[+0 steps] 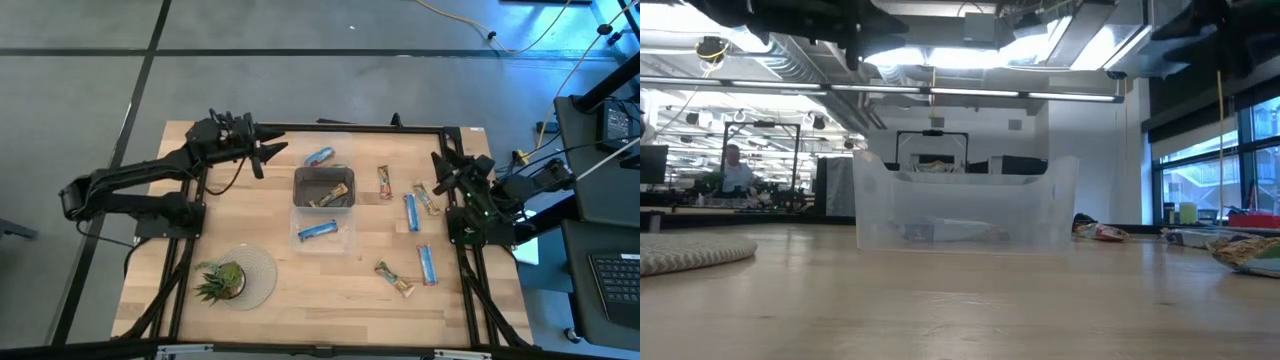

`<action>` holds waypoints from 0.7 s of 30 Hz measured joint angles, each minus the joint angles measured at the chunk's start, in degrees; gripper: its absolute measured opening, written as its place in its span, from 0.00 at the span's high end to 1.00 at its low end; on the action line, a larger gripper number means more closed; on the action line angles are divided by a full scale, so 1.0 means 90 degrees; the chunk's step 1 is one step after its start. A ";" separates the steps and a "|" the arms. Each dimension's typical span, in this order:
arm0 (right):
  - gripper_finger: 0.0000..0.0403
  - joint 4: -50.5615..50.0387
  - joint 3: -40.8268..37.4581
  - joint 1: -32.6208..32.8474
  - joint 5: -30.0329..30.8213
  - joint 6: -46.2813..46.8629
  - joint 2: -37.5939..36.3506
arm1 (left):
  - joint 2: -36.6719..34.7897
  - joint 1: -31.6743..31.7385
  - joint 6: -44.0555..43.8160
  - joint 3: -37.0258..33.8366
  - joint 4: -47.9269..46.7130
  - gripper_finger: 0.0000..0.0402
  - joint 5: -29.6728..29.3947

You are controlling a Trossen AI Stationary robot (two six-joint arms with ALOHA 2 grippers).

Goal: Pick and place Granola Bars by type
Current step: Put the red granola bar into the top transparent bin

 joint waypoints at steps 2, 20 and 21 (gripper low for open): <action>0.41 0.0003 0.0311 0.0000 0.0128 0.0095 0.0417 | 0.0001 0.0001 0.0000 0.0000 -0.0001 0.59 -0.0001; 0.41 -0.1994 0.2719 -0.1204 -0.1176 0.0673 0.2808 | 0.0009 0.0001 0.0000 0.0000 -0.0026 0.59 -0.0004; 0.41 -0.2324 0.2846 -0.1388 -0.1408 0.0948 0.2881 | 0.0009 0.0001 0.0000 0.0000 -0.0030 0.59 -0.0004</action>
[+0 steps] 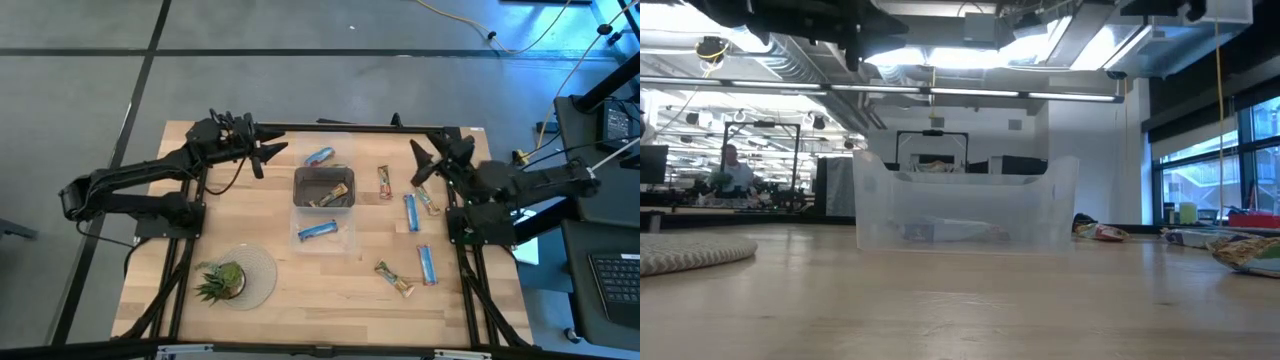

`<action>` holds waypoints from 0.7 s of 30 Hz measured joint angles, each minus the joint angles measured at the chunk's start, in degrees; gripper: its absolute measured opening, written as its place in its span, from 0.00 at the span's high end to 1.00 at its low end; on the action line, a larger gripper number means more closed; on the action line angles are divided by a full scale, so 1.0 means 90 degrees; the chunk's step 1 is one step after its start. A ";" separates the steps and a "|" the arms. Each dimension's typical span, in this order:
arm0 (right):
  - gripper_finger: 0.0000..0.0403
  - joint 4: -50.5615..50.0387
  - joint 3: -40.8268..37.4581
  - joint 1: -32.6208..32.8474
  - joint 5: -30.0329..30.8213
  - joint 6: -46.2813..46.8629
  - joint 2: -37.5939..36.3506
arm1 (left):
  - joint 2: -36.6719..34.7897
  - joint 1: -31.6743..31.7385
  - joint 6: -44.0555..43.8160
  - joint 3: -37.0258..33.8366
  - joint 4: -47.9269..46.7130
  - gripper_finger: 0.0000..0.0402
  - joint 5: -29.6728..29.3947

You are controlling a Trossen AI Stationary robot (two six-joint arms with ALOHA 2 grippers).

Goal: Pick and place Granola Bars by type
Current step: Put the red granola bar into the top transparent bin

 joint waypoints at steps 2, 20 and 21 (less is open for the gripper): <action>0.41 -0.0785 0.0242 -0.0425 -0.0548 0.0638 0.0144 | 0.0000 0.0000 0.0000 0.0000 -0.0018 0.59 0.0001; 0.41 -0.3641 0.0489 -0.3724 -0.5436 0.4426 0.2721 | 0.0005 0.0000 -0.0051 0.0000 -0.0028 0.60 -0.0001; 0.41 -0.3645 0.0489 -0.3774 -0.5559 0.4500 0.2930 | 0.0005 0.0000 -0.0051 0.0000 -0.0028 0.59 0.0001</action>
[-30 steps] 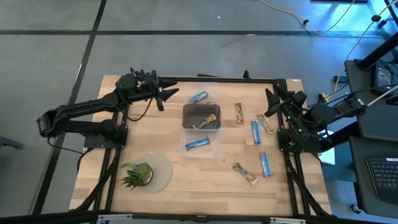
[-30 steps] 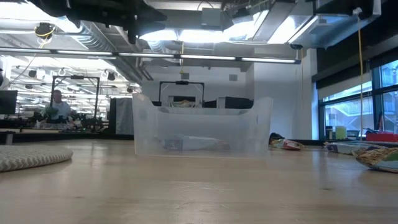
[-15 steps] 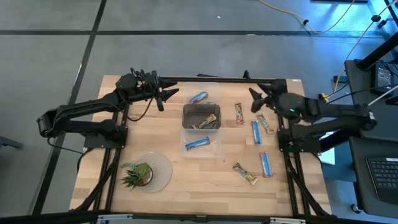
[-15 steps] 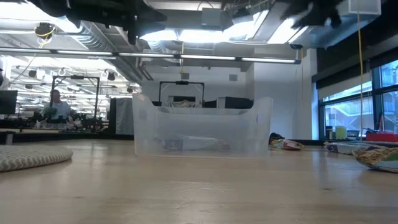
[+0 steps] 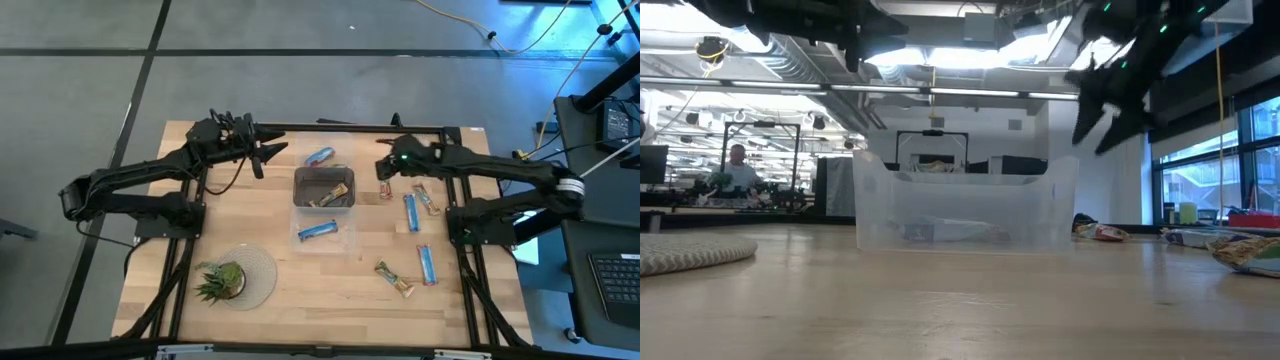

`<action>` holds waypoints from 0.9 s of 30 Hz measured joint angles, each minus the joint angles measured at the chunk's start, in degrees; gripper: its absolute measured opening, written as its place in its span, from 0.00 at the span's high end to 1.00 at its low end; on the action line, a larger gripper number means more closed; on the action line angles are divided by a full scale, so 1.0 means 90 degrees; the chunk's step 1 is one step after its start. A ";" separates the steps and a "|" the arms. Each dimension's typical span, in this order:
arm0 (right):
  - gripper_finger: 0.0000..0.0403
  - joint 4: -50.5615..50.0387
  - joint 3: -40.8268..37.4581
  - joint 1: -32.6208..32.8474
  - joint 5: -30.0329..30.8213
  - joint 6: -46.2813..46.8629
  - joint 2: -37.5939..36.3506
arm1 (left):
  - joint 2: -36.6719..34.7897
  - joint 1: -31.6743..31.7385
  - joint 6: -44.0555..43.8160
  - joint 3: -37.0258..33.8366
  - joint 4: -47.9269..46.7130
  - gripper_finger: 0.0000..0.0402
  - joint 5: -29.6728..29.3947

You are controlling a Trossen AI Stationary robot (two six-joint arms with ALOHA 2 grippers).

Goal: Pick and place Granola Bars by type
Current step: Put the red granola bar into the top transparent bin

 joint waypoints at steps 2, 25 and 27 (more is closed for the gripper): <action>0.41 -0.0022 0.0000 -0.0056 -0.0137 0.0026 0.0431 | 0.0000 0.0000 0.0000 0.0000 -0.0002 0.59 0.0000; 0.42 0.0042 0.0006 -0.0202 -0.0794 0.0177 0.3022 | 0.0000 0.0000 -0.0017 0.0000 -0.0231 0.60 0.0000; 0.46 0.0045 0.0012 -0.0212 -0.0842 0.0173 0.3033 | 0.0000 0.0000 -0.0017 0.0000 -0.0231 0.59 0.0000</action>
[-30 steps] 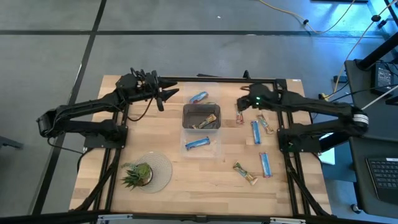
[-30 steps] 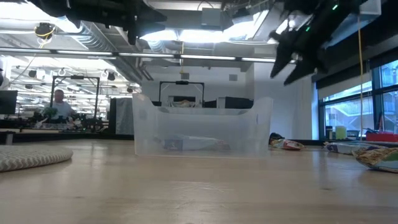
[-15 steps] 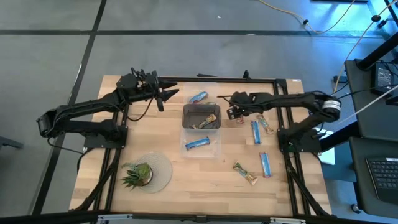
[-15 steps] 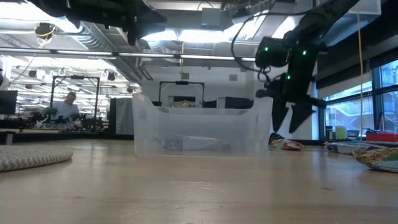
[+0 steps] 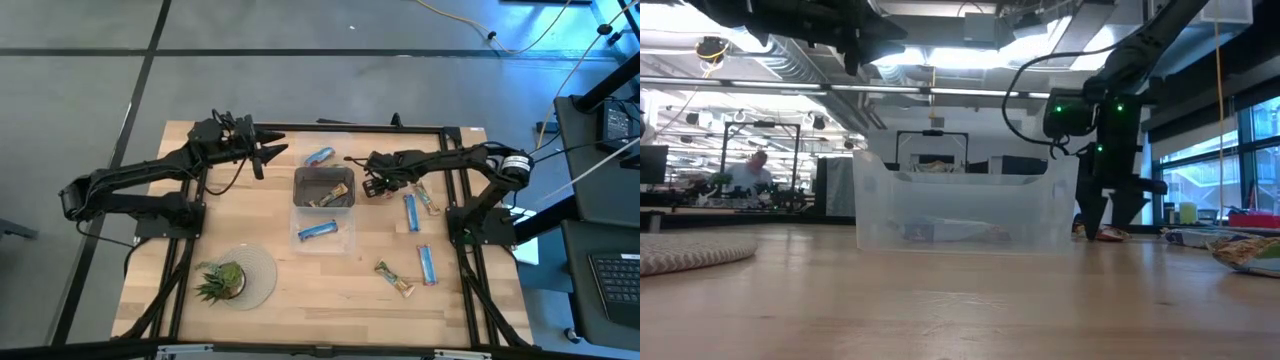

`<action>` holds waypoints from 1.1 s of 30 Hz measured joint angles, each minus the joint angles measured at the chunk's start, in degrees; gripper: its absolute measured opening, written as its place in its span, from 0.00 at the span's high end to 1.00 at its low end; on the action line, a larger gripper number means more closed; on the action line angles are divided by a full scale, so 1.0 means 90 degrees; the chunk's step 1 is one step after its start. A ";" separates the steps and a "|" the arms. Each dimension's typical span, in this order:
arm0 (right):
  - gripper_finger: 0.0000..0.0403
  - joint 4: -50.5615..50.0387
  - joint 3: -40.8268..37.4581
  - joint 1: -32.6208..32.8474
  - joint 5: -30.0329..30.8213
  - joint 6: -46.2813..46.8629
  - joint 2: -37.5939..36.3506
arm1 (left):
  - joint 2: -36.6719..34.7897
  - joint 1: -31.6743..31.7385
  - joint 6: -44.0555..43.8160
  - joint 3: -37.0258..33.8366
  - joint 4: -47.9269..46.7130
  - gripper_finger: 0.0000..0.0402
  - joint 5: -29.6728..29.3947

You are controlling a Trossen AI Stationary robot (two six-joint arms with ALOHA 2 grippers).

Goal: Pick and place Granola Bars by type
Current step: Put the red granola bar into the top transparent bin

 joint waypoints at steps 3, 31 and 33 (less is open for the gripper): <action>0.53 0.0008 -0.0006 0.0002 -0.0016 -0.0007 -0.0038 | 0.0000 0.0000 0.0002 0.0000 -0.0002 0.59 0.0000; 0.81 0.1066 0.0731 -0.0085 0.0079 -0.2007 -0.1860 | 0.0000 -0.0001 0.0002 0.0000 -0.0005 0.60 0.0000; 0.81 0.1308 0.1073 -0.0083 -0.0081 -0.2501 -0.1764 | 0.0000 0.0000 0.0005 0.0000 -0.0005 0.59 0.0000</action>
